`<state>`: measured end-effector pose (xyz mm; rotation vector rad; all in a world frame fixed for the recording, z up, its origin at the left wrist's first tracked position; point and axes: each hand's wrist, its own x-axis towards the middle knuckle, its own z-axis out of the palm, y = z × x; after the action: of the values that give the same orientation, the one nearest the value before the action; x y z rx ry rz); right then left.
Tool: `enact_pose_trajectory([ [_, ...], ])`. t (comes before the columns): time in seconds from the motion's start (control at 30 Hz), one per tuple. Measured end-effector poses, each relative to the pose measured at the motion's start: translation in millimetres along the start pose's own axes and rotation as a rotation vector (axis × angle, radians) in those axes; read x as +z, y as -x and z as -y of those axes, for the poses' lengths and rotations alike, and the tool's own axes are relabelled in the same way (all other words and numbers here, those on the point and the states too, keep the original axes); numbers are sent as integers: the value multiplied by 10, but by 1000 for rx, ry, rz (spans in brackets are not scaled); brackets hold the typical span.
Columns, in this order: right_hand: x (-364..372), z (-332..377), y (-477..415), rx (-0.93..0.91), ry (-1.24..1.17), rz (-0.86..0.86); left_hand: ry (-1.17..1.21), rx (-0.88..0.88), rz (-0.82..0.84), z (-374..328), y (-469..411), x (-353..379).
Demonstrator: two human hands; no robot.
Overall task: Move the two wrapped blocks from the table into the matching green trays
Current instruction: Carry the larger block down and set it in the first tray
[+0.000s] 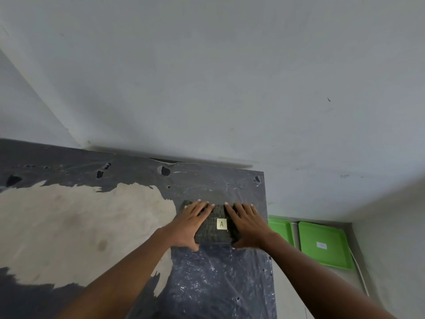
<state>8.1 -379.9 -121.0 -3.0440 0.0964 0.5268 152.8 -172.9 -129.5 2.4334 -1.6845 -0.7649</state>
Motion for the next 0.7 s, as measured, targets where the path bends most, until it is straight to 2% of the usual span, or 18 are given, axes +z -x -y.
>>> enact_pose_trajectory([
  [0.17, -30, 45, 140, 34, -21, -162, 36, -85, -82, -49, 45, 5],
  [0.37, -15, 12, 433, 59, -64, -198, -24, -172, -197, -402, 54, 71],
  [0.7, 168, -174, 1241, -2, -50, -232, -195, -79, -207, -1197, 136, 283],
])
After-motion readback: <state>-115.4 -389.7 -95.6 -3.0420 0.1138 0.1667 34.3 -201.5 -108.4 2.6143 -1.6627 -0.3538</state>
